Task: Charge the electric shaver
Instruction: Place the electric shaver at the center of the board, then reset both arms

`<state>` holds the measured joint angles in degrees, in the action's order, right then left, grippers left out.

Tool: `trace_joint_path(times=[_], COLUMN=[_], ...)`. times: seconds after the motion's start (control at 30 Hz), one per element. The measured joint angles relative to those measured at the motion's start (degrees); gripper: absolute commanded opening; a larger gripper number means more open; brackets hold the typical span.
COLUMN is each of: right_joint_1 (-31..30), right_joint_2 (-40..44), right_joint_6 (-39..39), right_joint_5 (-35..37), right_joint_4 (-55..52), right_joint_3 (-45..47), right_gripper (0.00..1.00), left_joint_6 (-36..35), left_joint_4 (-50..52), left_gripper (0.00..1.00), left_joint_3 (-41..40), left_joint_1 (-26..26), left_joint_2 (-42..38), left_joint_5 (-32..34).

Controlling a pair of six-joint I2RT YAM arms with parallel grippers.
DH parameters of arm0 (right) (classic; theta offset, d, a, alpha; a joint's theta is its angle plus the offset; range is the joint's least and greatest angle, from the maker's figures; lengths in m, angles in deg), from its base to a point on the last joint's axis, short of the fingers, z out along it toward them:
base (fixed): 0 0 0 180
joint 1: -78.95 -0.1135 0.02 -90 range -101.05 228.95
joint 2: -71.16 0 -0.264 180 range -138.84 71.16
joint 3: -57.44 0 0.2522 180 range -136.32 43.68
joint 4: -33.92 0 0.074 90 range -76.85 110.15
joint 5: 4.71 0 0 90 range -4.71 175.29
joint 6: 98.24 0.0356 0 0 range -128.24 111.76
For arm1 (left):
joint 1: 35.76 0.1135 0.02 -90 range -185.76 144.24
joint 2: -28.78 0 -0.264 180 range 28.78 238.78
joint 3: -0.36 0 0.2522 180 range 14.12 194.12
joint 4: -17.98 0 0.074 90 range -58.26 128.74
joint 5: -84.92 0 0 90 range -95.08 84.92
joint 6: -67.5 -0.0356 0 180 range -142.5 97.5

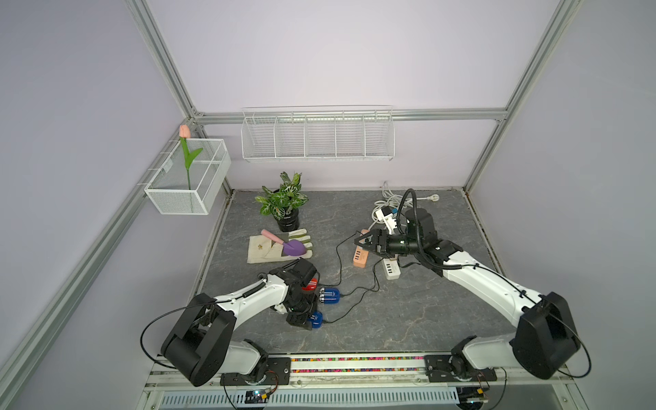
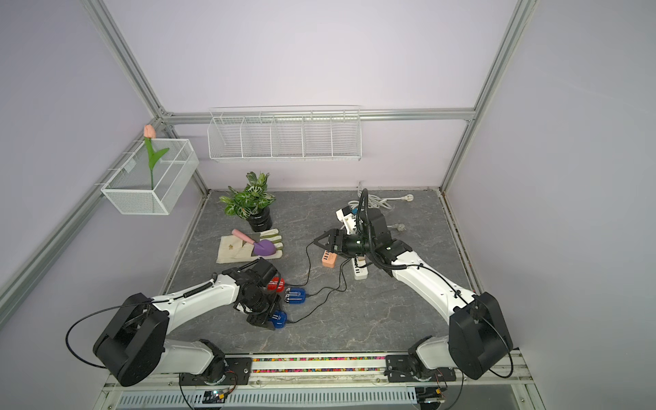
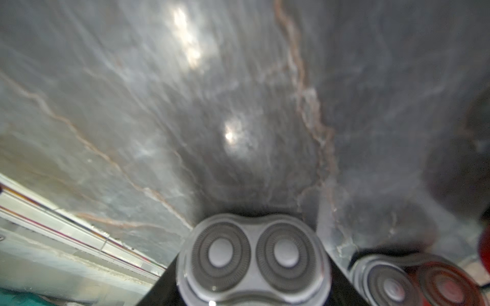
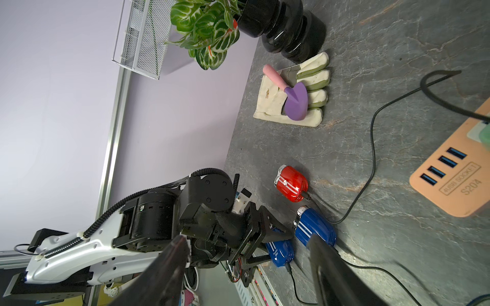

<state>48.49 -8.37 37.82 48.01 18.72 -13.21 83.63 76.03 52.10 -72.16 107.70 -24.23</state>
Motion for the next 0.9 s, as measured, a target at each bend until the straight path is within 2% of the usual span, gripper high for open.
trace_joint_path(times=[0.1, 0.23, 0.27, 0.3, 0.33, 0.43, 0.6, 0.73, 0.83, 0.9], right_joint_1=[0.00, 0.33, 0.52, 0.87, 1.33, 3.06, 8.68, 11.32, 12.57, 13.38], right_joint_2=[0.02, 0.44, 0.74, 1.29, 2.19, 5.92, 13.75, 19.89, 21.55, 22.49], right_joint_6=[-0.28, -0.74, -0.79, -1.07, -1.97, -4.55, -7.54, -7.43, -9.44, -14.32], right_joint_5=[0.02, 0.68, 1.22, 2.12, 3.69, 10.36, 30.14, 53.83, 69.13, 76.32], right_joint_4=[-0.02, -0.37, -0.66, -1.29, -2.49, -8.68, -21.11, -28.28, -29.27, -24.83], right_joint_3=[0.17, 0.50, 0.59, 0.63, 0.61, -0.57, -5.73, -7.21, -4.22, 3.06], right_gripper=[0.75, 0.78, 0.86, 0.99, 0.89, 0.89, 0.89, 0.89, 0.89, 0.89], left_joint_6=[-0.74, -1.75, -1.97, -2.29, -2.97, -5.92, -17.55, -29.51, -34.38, -37.09], left_joint_4=[0.96, 3.48, 4.04, 4.92, 6.29, 10.86, 12.94, 10.38, 12.46, 12.15], left_gripper=[0.91, 0.95, 0.96, 0.96, 0.96, 1.00, 1.00, 1.00, 1.00, 1.00], left_joint_3=[0.26, 1.97, 2.34, 2.84, 3.63, 7.26, 15.87, 19.10, 22.53, 22.47], left_joint_1=[-0.02, -0.02, 0.00, 0.02, 0.15, 1.68, 9.51, 19.67, 23.26, 23.45], left_joint_2=[-0.55, -1.97, -2.51, -3.15, -3.96, -7.13, -16.00, -19.85, -16.94, -15.23], left_joint_5=[0.63, 1.64, 1.77, 1.84, 2.10, 4.17, 12.68, 17.44, 28.68, 38.12])
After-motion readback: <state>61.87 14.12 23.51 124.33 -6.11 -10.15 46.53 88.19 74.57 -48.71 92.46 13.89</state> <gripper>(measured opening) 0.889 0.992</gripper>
